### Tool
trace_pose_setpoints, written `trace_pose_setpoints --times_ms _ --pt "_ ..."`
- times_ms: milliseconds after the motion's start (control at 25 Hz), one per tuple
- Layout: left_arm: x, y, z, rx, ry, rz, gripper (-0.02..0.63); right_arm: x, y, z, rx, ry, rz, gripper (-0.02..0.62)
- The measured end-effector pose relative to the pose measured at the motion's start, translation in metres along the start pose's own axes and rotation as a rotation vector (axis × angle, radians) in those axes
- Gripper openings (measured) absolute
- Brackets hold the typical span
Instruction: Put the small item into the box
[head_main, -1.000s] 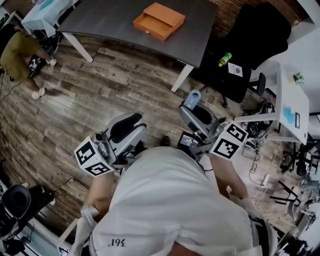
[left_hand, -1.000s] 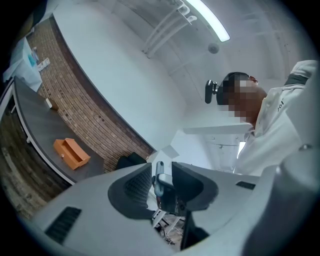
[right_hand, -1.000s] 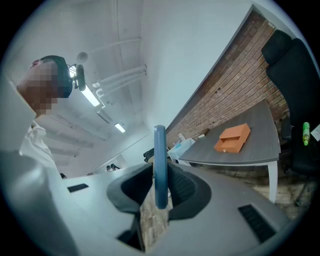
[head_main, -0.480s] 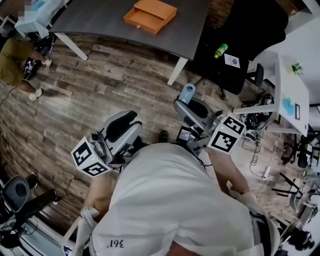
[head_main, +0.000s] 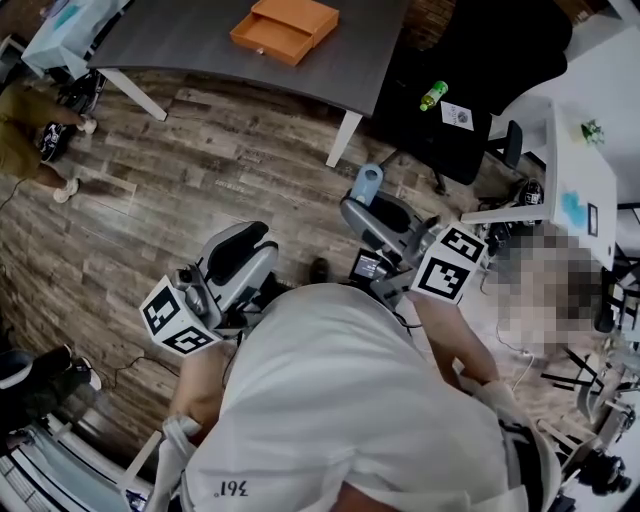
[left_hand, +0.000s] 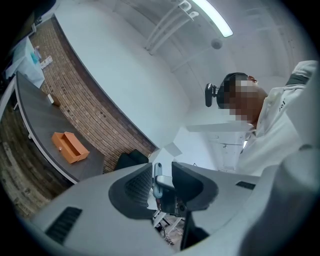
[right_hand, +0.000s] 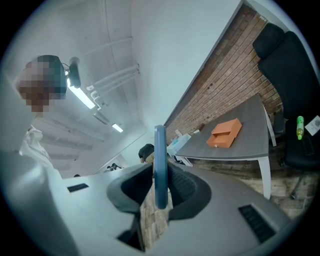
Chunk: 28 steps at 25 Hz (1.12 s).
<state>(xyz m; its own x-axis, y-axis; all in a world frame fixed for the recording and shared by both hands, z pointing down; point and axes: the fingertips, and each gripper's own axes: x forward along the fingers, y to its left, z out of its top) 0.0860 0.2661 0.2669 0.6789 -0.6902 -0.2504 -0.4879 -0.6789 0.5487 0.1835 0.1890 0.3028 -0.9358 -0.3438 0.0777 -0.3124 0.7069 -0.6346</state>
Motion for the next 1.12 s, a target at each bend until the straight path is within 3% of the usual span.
trace_pose_setpoints --times_ms 800,1120 --pt "0.024 0.001 -0.024 0.002 -0.029 0.043 0.12 -0.015 -0.037 0.001 0.011 0.042 0.014 0.097" --pt "0.035 0.019 -0.008 -0.023 -0.022 0.075 0.12 0.002 -0.058 0.024 0.035 0.052 -0.002 0.097"
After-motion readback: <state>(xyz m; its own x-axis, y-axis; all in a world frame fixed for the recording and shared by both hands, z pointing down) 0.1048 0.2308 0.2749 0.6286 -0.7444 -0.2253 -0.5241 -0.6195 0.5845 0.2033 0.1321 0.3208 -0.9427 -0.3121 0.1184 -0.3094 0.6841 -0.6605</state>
